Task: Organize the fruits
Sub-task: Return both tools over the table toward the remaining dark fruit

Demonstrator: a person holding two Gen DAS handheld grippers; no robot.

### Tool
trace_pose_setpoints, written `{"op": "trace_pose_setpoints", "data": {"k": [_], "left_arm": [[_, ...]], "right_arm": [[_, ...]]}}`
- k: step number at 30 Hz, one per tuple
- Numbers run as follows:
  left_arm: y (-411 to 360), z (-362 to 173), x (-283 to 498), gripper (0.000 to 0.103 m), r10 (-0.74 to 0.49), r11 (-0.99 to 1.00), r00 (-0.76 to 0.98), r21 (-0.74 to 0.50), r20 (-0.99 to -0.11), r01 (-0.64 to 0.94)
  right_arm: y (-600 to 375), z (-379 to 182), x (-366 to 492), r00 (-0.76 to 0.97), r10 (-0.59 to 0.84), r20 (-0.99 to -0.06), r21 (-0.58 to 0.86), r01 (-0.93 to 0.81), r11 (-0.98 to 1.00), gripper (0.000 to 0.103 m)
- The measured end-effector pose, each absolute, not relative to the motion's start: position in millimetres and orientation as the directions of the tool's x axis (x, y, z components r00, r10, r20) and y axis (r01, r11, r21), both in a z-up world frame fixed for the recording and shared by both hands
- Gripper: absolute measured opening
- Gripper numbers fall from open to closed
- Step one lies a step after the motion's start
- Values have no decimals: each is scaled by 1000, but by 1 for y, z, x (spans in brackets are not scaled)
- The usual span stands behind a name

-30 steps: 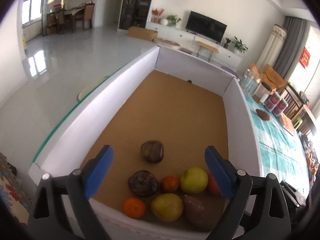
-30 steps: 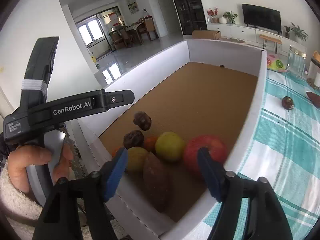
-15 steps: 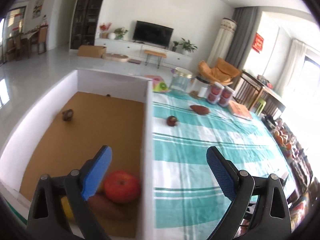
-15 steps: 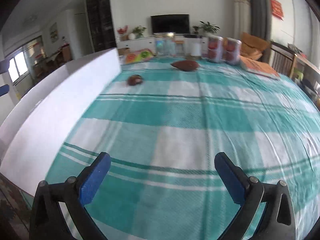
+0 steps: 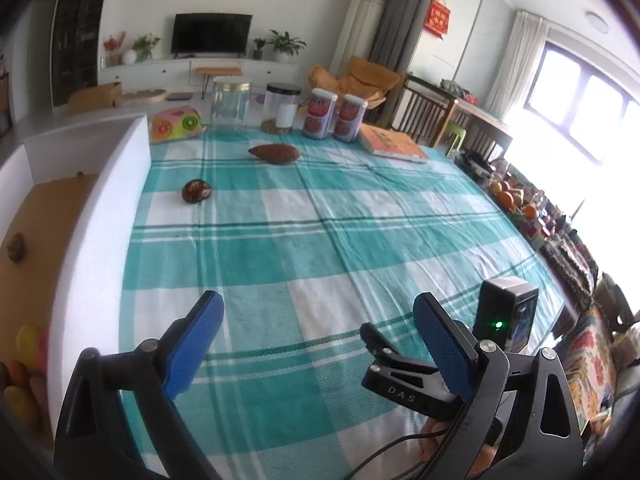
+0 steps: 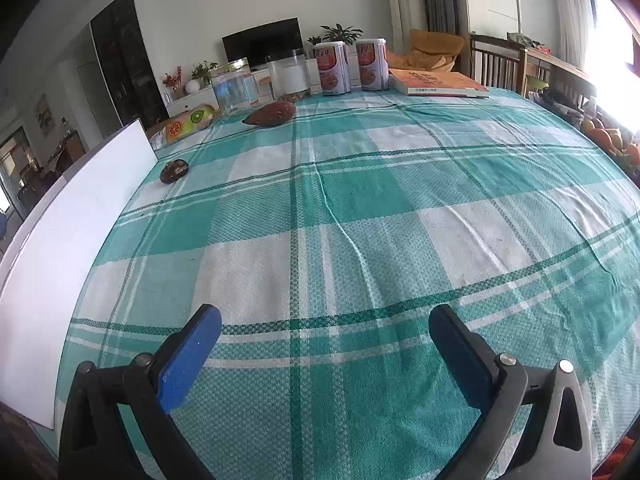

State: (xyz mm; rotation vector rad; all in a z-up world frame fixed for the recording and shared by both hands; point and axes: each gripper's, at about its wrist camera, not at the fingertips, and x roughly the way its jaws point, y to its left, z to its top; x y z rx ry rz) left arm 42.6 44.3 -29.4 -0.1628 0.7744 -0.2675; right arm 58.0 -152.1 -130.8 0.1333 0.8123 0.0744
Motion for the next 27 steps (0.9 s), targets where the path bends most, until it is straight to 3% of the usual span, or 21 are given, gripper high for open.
{"op": "trace_pose_setpoints", "data": {"k": [13,27], "left_arm": [[29,-105,67,97,-231,972,534,-173,-813,158],[39,-119,81,97,-189,982,535,-140,-823,130]], "right_arm": [[-159,-141,66,644,141,-752,196,13,981,103],[-163,-141,66,646,147,-749,213,26,977,103]]}}
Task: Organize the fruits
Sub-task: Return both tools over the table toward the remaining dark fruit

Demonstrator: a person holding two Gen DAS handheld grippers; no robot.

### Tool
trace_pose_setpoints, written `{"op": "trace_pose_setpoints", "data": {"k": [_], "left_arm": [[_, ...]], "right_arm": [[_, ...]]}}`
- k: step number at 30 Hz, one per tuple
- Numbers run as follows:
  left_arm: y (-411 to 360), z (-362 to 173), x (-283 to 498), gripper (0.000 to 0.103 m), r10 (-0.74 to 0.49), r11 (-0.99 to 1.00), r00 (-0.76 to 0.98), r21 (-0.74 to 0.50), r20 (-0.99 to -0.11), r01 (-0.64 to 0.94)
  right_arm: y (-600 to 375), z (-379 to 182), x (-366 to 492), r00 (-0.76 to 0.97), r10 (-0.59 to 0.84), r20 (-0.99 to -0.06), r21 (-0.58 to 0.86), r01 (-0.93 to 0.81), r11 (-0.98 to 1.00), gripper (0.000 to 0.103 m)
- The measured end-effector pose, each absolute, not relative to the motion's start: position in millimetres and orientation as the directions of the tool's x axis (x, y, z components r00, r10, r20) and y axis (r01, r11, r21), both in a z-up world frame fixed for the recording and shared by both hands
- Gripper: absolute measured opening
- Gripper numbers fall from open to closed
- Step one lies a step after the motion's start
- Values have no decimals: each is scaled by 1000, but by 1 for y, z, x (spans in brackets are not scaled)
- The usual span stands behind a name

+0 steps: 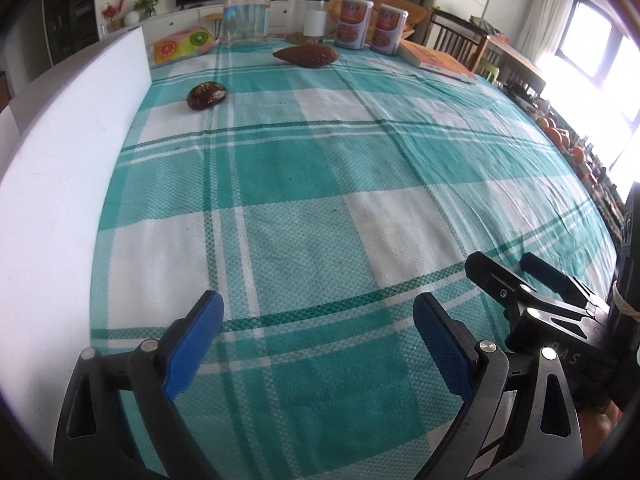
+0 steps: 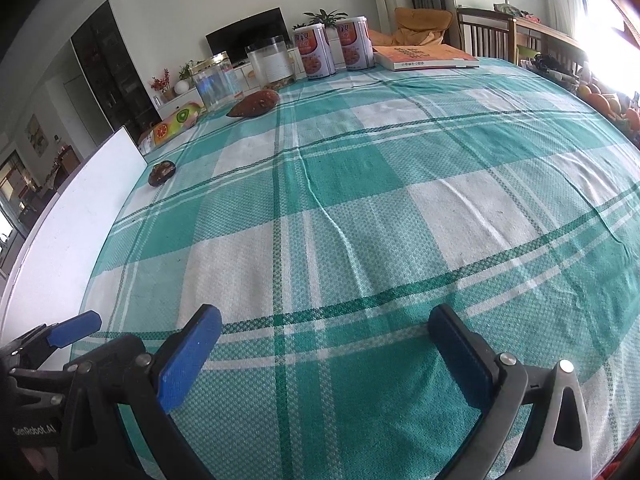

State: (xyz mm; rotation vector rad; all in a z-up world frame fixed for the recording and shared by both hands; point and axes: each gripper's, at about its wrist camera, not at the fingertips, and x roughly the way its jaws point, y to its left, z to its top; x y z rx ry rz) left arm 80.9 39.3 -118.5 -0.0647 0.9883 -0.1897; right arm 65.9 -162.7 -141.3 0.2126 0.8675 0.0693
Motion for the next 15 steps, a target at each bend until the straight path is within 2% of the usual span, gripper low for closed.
{"op": "trace_pose_setpoints", "data": {"k": [9,15], "left_arm": [[50,-118,95,97,-185,983,538,-164,-823,87],[51,-124,105,97,-225,971,549,-229,-805,62]], "right_arm": [[-163,-141,66,646,149,-748,217,26,976,103],[-163,-142,65,648,156,-746,225,24,974,103]]}}
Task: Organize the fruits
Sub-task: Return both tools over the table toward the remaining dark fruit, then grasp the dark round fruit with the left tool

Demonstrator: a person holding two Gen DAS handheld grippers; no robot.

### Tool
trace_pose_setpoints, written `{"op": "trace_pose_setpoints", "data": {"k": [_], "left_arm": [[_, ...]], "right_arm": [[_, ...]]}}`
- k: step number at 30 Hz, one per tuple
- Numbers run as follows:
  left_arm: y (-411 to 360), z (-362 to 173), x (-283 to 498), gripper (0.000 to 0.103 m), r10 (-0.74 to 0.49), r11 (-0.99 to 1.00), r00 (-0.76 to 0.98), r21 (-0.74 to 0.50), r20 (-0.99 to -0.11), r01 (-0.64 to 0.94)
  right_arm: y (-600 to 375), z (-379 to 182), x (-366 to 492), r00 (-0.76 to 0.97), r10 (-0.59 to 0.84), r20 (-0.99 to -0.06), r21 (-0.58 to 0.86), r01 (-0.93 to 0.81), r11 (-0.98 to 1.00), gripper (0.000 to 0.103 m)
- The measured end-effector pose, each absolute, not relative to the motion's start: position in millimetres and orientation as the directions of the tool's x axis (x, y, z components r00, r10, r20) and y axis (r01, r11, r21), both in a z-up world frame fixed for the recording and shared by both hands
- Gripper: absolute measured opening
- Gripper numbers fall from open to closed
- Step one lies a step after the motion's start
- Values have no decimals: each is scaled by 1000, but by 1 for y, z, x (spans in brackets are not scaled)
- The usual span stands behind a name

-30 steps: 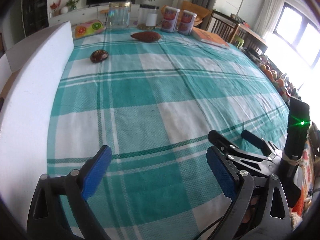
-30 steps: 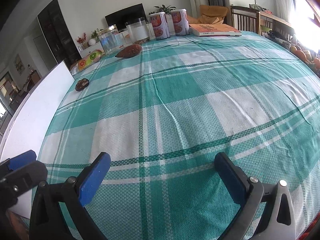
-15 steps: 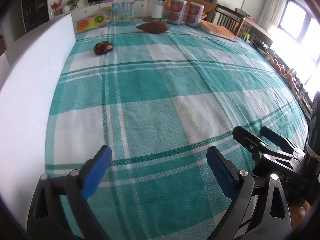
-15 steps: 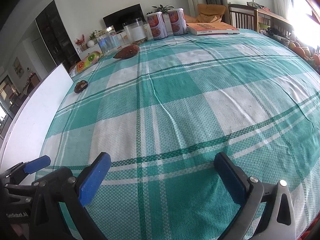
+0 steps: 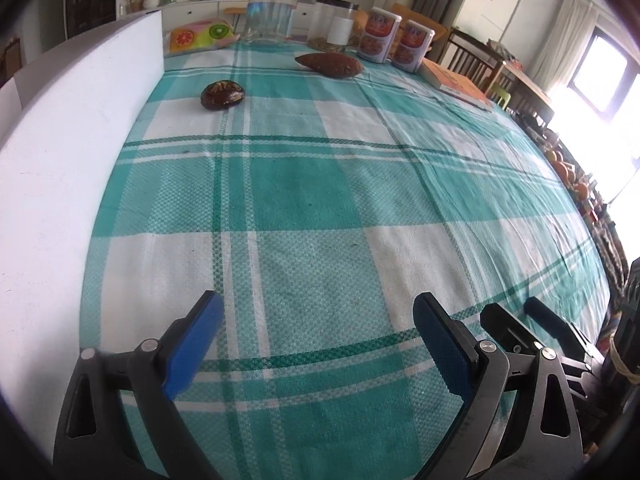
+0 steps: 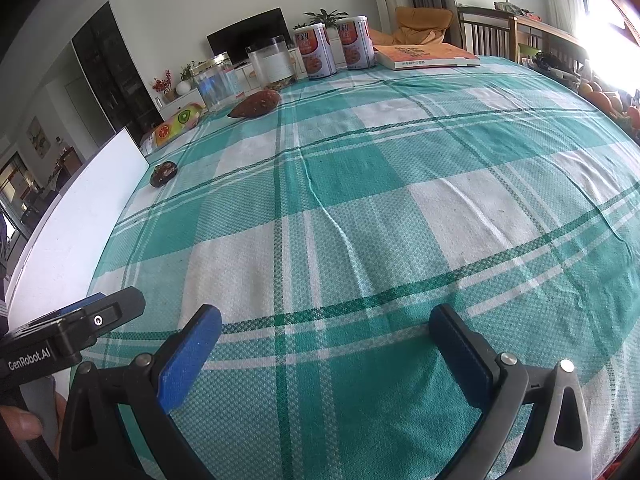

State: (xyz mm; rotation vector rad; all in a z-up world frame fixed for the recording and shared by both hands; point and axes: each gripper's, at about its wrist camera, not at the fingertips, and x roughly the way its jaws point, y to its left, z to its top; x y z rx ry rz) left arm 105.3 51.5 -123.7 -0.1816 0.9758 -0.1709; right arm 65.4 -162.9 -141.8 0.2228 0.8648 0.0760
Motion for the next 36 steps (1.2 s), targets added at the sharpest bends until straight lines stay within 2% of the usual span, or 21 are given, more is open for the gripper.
{"op": "trace_pose_setpoints", "data": {"k": [4,10,13,19,21,23,24,25,36], "left_arm": [[58,-117,132,97,-208,969,574,-248,-792,9],[101,-109,216,96,-90,915,651,-320,-754,-244],[106,-117,255,96,-9,923,635,-250,-772,-291],[106,-141,294,95,78,956,602,-110,-795,-270],[104,-142,299,91,94,964,604,-80,-791,-255],[100,-141,299,65,112,971,610,-43,-785,-234],[99,-141,298,60,128,973,610,-21,-782,-231],[98,-140,296,48,126,974,617,-20,-777,-224],[77,-115,234,48,34,977,634,-109,-772,-184]], "right_arm": [[-163,-142,66,647,154,-747,222,24,975,103],[-163,-142,65,646,153,-748,220,24,975,103],[-163,-142,65,648,157,-745,225,23,974,103],[-162,-142,66,647,155,-747,222,23,975,103],[-162,-142,67,645,152,-748,218,23,976,103],[-162,-142,67,645,151,-749,216,23,976,103],[-162,-142,67,644,150,-750,215,23,976,103],[-162,-142,67,645,151,-750,216,23,976,103],[-162,-142,68,646,155,-747,222,22,975,103]]}}
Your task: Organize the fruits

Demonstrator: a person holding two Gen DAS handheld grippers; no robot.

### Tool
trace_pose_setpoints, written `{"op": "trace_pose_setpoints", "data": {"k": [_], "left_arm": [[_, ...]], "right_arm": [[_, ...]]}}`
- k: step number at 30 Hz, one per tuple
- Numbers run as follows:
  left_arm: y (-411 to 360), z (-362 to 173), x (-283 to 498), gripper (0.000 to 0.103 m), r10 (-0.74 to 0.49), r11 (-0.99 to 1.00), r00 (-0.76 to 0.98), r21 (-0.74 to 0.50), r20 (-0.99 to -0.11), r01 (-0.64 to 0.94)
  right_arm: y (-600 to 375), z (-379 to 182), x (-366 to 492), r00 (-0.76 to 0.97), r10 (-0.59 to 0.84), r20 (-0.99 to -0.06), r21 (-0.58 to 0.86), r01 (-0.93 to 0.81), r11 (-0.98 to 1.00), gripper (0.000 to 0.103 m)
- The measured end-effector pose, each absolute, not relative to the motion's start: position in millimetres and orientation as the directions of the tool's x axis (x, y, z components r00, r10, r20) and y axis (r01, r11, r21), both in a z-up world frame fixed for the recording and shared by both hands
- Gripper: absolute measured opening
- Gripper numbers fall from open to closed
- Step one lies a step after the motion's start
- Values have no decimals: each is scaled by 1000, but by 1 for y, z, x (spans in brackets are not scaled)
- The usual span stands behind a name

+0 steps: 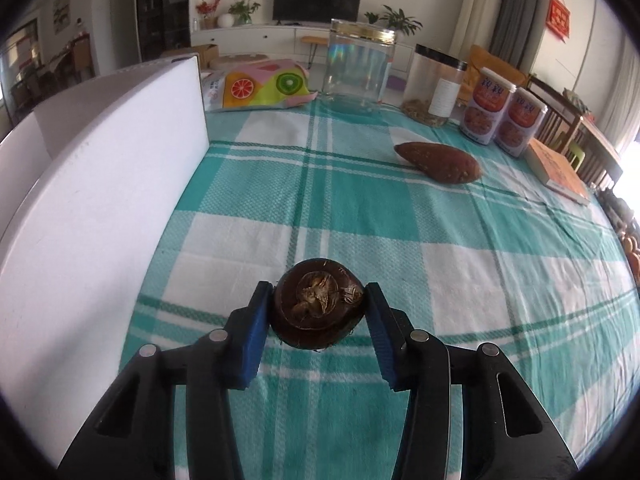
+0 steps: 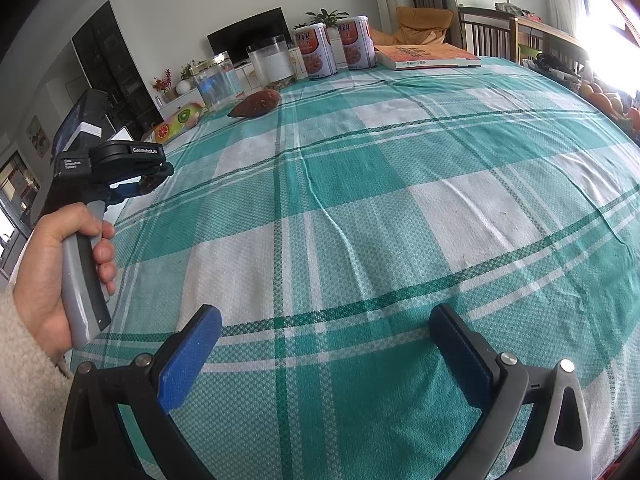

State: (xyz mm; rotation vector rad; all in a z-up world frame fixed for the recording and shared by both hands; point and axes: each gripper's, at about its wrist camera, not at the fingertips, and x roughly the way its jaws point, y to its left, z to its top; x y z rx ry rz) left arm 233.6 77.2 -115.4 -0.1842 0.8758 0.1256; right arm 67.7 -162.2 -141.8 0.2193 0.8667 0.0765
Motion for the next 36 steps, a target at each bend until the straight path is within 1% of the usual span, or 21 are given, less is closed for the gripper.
{"op": "trace_pose_setpoints", "data": {"k": [5,10,18,22,24,26,27,32,36], "left_arm": [[61,-106,191,48,-18,990,622,-100,-783,-96],[53,-108,160,48,-50,996,597,-87,-801,-33],[46,-123,128,48,-38,999,601,-24,-799,32],[49,-134,127,49,-43,999,594,-28,-803,34],[47,-135,123,61,-40,999,610,-18,-792,41],[44,-139,123,91,-32,999,608,-6,-793,45],[43,-141,122,94,-18,999,606,8,-795,40],[44,-143,124,100,-12,1000,598,6,-801,28],[43,-145,125,102,-8,1000,596,9,-803,25]], "right_arm": [[-164,-142,67,650,165,-742,234,21,972,103],[-164,-142,67,648,161,-744,229,21,973,103],[-164,-142,67,649,162,-743,230,21,973,103],[-164,-142,67,650,164,-742,233,21,972,103],[-164,-142,67,650,164,-742,233,21,972,103],[-164,-142,67,650,162,-743,231,21,973,103],[-164,-142,67,650,163,-743,231,21,973,103],[-164,-142,67,650,163,-742,232,21,973,103],[-164,-142,67,649,160,-744,228,22,973,103]]}}
